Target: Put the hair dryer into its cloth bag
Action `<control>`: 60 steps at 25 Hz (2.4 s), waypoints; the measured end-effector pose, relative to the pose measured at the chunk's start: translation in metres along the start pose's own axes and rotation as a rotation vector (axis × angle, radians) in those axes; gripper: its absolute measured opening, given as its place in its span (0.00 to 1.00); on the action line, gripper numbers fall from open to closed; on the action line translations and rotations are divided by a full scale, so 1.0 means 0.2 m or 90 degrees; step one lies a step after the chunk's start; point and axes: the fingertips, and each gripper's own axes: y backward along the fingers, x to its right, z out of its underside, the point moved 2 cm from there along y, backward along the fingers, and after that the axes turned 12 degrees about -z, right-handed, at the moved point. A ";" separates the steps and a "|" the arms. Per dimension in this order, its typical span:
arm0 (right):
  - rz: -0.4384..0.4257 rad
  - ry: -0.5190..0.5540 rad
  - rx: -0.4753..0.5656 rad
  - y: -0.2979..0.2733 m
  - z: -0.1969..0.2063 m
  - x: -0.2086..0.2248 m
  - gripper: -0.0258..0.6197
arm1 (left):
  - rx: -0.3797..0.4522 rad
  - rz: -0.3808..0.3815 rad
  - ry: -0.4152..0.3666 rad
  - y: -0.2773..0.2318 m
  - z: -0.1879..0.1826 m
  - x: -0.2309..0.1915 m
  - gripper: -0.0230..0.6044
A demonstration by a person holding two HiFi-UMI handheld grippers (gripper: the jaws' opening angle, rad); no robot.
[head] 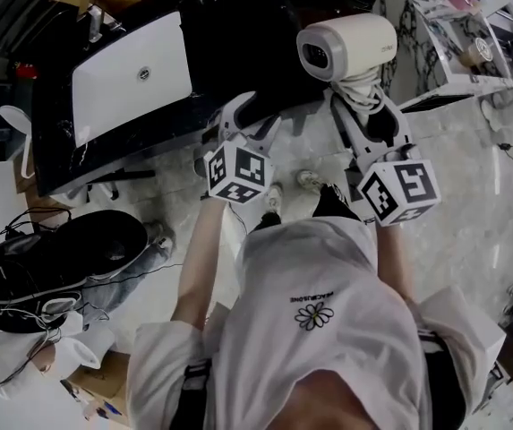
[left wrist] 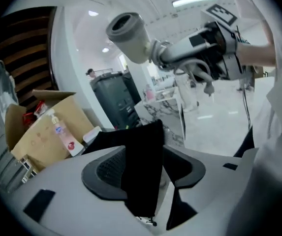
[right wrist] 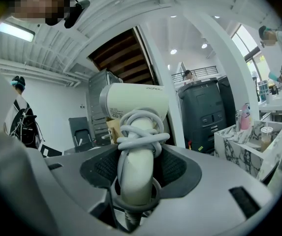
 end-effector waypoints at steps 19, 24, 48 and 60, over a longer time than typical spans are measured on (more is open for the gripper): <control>0.025 -0.018 -0.024 0.03 0.06 0.06 0.38 | -0.104 0.108 -0.083 -0.11 0.22 0.14 0.16; 0.021 -0.020 -0.024 0.02 0.06 0.05 0.38 | -0.112 0.112 -0.086 -0.11 0.22 0.14 0.12; -0.138 -0.063 -0.183 0.07 0.21 -0.18 0.38 | 0.036 0.000 0.063 -0.03 -0.40 -0.54 0.07; -0.367 -0.282 -0.335 0.01 0.47 -0.34 0.38 | 0.036 0.006 0.025 -0.03 -0.42 -0.55 0.06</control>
